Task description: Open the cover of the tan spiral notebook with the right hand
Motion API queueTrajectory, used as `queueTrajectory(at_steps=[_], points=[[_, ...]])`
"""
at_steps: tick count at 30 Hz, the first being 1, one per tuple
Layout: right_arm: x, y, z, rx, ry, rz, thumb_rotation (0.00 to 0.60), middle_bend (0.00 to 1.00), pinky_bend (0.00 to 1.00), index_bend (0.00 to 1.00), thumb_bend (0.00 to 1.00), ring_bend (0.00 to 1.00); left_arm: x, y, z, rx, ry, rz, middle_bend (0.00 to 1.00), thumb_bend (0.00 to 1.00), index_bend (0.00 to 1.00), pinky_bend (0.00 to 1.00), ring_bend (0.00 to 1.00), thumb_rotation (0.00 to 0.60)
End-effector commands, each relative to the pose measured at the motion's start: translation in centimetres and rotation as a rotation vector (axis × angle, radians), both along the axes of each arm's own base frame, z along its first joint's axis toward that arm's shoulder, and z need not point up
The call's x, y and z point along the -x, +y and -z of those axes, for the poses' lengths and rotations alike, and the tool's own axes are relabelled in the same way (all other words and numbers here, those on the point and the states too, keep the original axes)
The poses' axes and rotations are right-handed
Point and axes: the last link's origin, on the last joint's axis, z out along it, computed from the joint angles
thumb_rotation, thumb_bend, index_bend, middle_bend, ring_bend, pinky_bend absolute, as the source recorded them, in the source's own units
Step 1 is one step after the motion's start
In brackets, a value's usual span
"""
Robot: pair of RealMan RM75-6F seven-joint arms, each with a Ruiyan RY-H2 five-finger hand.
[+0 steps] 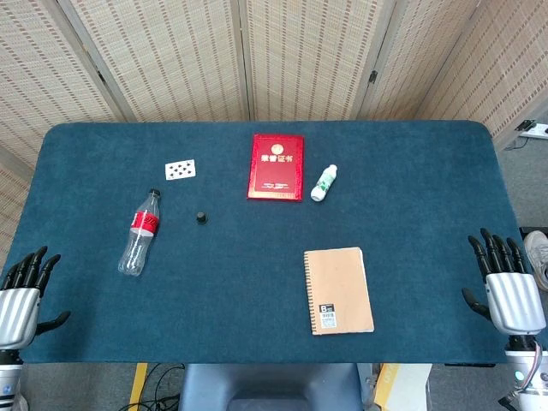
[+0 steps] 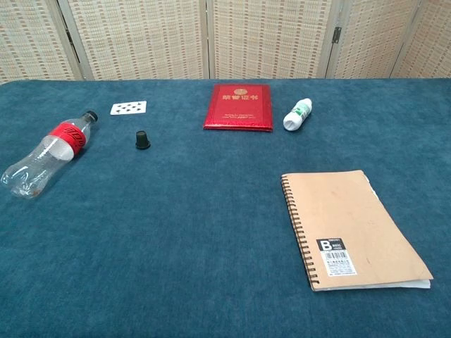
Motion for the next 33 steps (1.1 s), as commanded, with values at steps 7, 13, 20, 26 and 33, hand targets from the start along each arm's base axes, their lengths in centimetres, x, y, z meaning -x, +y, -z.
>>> queueTrajectory(at_steps=[7,13,20,26,33], points=[[-0.3,0.1,1.2,-0.127,-0.043,-0.027,0.6,0.0,0.0,0.0,0.29,0.0,0.0,0.2,0.0,-0.002,-0.004,-0.001,0.0,0.12,0.13,0.15,0.07,0.6],[-0.2,-1.0,4.0,-0.29,-0.054,-0.04,0.6,0.0,0.0,0.0,0.29,0.0,0.3,0.3,-0.6,-0.026,-0.028,-0.018,0.0,0.12,0.13,0.15,0.07,0.6],[-0.2,-2.6,7.5,-0.373,-0.039,-0.056,0.6,0.0,0.0,0.0,0.3,0.0,0.2,0.1,-1.8,-0.067,-0.07,-0.008,0.0,0.12,0.13,0.15,0.07,0.6],[-0.5,-3.0,10.0,-0.405,-0.051,-0.077,0.6,0.0,0.0,0.0,0.3,0.0,0.3,0.0,-2.0,-0.066,-0.084,-0.01,0.0,0.12,0.13,0.15,0.07,0.6],[-1.1,-3.9,12.2,-0.447,-0.062,-0.104,0.6,0.0,0.0,0.0,0.31,0.0,-0.2,-0.3,-2.0,-0.068,-0.085,0.03,0.0,0.12,0.13,0.15,0.07,0.6]])
